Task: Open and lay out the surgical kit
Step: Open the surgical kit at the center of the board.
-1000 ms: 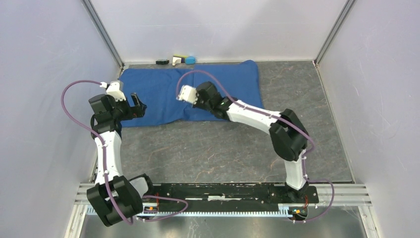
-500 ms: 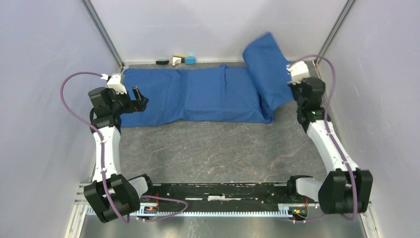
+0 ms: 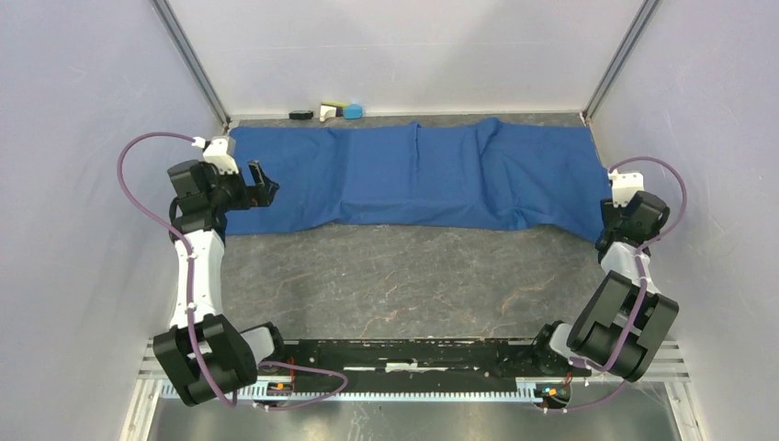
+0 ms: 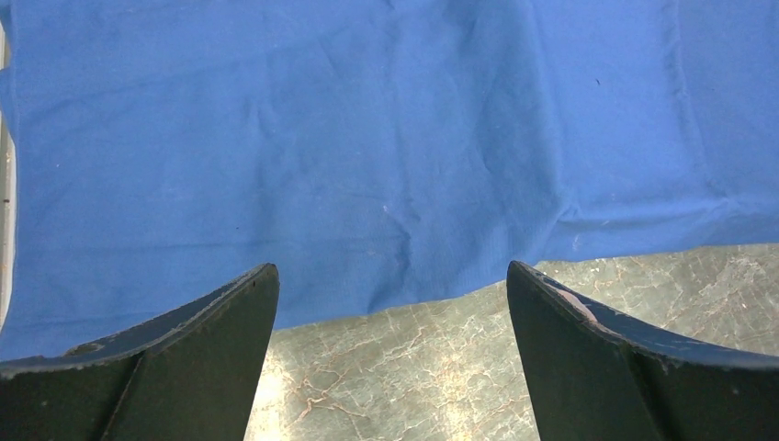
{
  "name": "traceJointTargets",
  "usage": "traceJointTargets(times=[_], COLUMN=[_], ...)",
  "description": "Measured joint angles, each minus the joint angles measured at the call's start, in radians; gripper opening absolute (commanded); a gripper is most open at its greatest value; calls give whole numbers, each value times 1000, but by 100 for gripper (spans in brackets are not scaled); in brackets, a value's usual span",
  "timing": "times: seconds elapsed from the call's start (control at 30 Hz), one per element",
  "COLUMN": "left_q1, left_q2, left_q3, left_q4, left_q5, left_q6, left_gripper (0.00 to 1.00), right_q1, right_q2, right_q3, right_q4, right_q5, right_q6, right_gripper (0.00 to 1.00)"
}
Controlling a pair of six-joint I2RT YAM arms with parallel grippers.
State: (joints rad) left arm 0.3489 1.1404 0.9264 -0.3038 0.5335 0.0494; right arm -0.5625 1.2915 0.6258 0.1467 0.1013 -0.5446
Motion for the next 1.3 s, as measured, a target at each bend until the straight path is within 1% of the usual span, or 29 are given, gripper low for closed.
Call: traceJointTargets(times=[0.03, 0.07, 0.1, 0.13, 0.23, 0.33, 0.47, 0.6, 0.67, 0.77, 0.9, 1.17, 1.3], left_q1=[-1, -2, -3, -3, -4, -5, -22, -63, -77, -83, -83, -85, -90], left_q2=[2, 8, 13, 26, 43, 71, 117, 200, 254, 322, 358, 380, 397], left_q3=[0, 0, 0, 0, 0, 0, 0, 15, 36, 71, 98, 124, 139], left_q4=[0, 1, 0, 0, 0, 0, 3, 7, 7, 7, 11, 39, 46], left_q5=[0, 0, -1, -3, -8, -18, -55, -124, -157, -194, -217, -219, -219], left_q6=[0, 0, 0, 0, 2, 17, 49, 117, 143, 167, 172, 169, 155], left_gripper=[100, 100, 100, 100, 100, 100, 100, 100, 100, 100, 100, 100, 100], right_q1=[-8, -11, -12, -11, -11, 8, 133, 285, 323, 327, 325, 329, 357], right_q2=[0, 0, 0, 0, 0, 0, -2, 19, 57, 161, 263, 346, 434], right_q3=[0, 0, 1, 5, 26, 59, 74, 74, 83, 130, 201, 366, 488], right_q4=[10, 21, 26, 25, 15, -12, -50, -73, -74, -77, -82, -64, -33], right_q5=[0, -1, -4, -16, -71, -158, -223, -203, -183, -127, -92, -93, -55], right_q6=[-14, -21, -25, -34, -40, -41, -56, -79, -87, -93, -79, 109, 212], right_gripper=[87, 92, 96, 98, 97, 96, 94, 93, 93, 92, 91, 92, 92])
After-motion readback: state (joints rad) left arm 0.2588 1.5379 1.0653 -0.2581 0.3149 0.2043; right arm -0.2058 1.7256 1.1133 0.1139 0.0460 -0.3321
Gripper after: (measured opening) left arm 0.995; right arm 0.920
